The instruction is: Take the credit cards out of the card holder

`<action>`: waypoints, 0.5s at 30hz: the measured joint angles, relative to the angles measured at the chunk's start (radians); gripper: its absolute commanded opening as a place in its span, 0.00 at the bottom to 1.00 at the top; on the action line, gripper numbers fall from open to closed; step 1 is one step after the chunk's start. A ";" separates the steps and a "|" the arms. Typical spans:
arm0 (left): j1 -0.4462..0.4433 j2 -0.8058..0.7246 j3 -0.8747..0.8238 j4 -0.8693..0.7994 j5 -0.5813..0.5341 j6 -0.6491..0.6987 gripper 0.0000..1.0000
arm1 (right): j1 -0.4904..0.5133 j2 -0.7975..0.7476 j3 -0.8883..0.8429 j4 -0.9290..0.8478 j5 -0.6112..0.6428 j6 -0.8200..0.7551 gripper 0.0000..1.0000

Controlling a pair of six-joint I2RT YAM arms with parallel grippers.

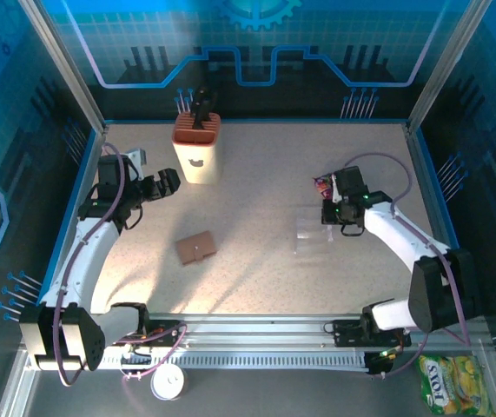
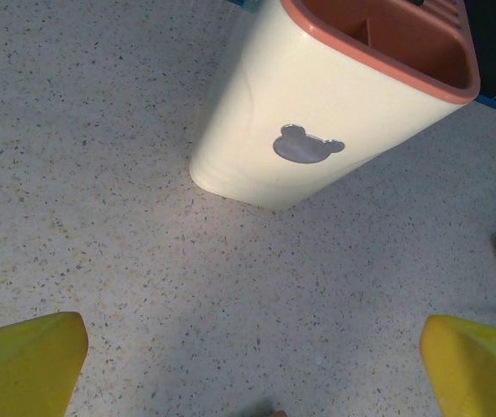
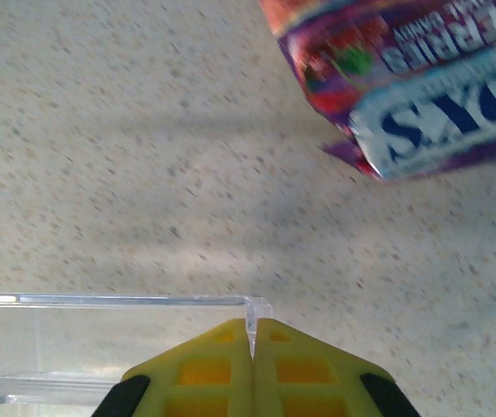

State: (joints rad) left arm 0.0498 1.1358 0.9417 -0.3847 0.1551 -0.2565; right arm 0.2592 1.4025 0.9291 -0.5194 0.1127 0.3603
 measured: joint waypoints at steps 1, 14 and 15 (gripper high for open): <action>0.000 -0.002 0.000 0.000 0.000 0.000 0.99 | 0.014 0.022 0.028 -0.003 0.011 0.009 0.04; 0.000 -0.044 0.000 -0.027 -0.001 -0.020 0.99 | 0.128 0.402 0.462 -0.016 0.097 0.097 0.00; 0.000 -0.051 0.000 -0.032 0.000 -0.030 0.99 | 0.130 0.424 0.487 -0.018 0.100 0.103 0.00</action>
State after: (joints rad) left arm 0.0498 1.0851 0.9413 -0.4171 0.1547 -0.2863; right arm 0.3893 1.8267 1.4162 -0.5369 0.2131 0.4633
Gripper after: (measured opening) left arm 0.992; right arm 0.063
